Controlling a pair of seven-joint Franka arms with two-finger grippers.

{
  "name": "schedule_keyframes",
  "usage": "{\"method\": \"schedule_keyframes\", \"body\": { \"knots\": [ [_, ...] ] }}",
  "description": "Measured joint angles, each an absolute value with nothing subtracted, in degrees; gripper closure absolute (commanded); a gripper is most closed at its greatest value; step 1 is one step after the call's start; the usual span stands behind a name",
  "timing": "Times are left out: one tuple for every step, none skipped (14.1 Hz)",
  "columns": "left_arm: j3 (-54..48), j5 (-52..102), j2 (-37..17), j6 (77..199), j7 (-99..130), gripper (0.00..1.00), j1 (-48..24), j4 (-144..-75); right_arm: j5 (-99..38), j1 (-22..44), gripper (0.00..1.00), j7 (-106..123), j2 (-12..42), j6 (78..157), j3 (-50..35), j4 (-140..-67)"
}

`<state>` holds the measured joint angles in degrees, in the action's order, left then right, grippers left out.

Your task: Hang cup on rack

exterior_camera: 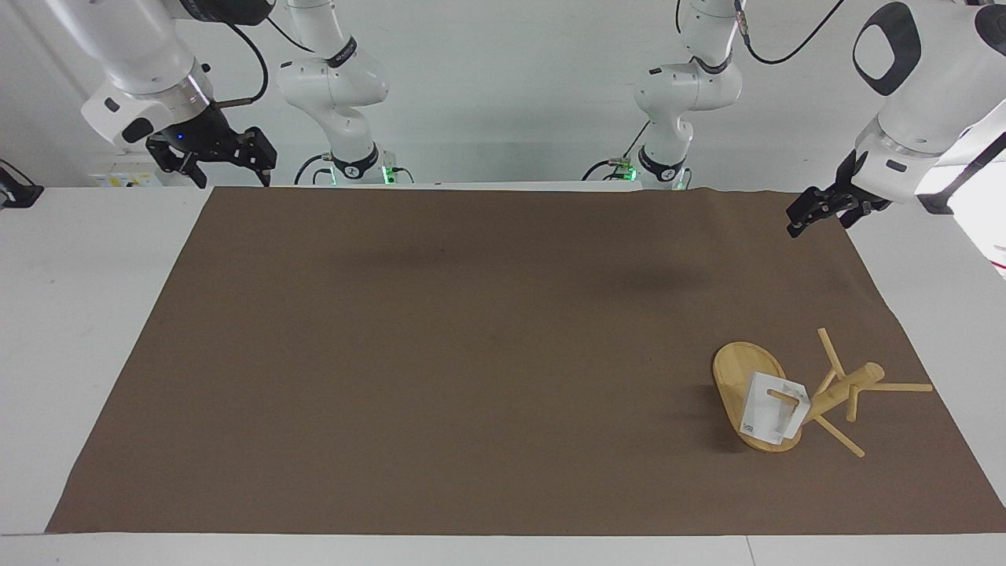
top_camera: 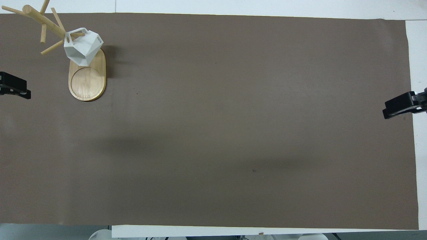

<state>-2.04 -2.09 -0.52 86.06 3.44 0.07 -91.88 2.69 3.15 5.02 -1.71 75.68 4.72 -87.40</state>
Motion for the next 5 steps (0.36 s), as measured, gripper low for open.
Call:
{"method": "schedule_keyframes", "body": {
  "knots": [
    [-2.0,-2.5,-0.9,84.8,2.4,0.0,0.1,-91.0,2.7,3.1,0.0,5.0,-1.7,75.7,4.7,-87.4],
    [-1.9,-2.8,-1.1,83.9,1.1,0.0,0.1,-90.5,2.7,3.1,0.0,5.0,-1.7,75.7,4.7,-87.4],
    [-1.8,-2.9,-1.2,83.2,-0.5,0.0,0.2,-90.2,2.7,3.1,0.0,5.0,-1.7,75.7,4.7,-87.4],
    [-1.6,-2.9,-1.3,82.9,-2.1,0.0,0.3,-90.1,2.7,3.1,0.0,5.0,-1.7,75.7,4.7,-87.4],
    [-1.5,-2.9,-1.3,82.6,-3.4,0.0,0.3,-90.0,2.7,3.1,0.0,5.0,-1.7,75.7,4.7,-87.4]
  ]
}}
